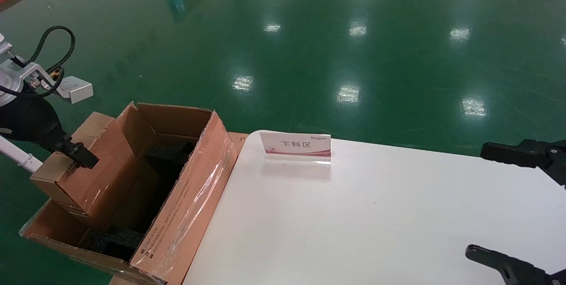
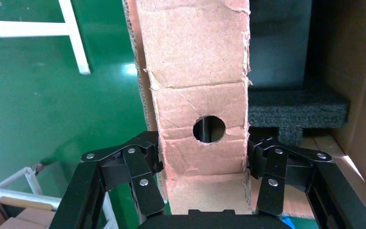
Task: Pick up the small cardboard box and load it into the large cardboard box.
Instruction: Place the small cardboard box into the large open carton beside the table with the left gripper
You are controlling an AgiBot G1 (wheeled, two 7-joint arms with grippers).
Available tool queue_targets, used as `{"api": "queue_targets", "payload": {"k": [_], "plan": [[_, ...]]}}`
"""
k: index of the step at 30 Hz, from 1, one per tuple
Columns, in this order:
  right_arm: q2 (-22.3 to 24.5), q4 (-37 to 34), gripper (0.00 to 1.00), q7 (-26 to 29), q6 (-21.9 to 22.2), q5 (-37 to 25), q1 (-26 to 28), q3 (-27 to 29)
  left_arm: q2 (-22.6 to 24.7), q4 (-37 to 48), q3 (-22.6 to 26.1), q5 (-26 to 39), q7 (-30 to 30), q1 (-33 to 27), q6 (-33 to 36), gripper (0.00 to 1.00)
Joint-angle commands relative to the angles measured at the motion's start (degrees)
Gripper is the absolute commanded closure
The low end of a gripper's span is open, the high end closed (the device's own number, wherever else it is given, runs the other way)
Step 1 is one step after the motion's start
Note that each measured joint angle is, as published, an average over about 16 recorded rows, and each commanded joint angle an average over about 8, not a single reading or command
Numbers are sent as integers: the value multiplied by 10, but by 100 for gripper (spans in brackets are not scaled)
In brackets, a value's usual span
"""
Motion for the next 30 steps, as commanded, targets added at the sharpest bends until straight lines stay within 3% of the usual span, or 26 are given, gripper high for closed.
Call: {"api": "queue_targets", "payload": {"k": [1, 30], "plan": [[0, 0, 0, 0, 0, 0, 0, 0, -1, -2, 1, 3, -6, 3, -6, 100], [0, 0, 0, 0, 0, 1, 0, -1, -8, -45, 15, 32, -78, 42, -84, 100]]}}
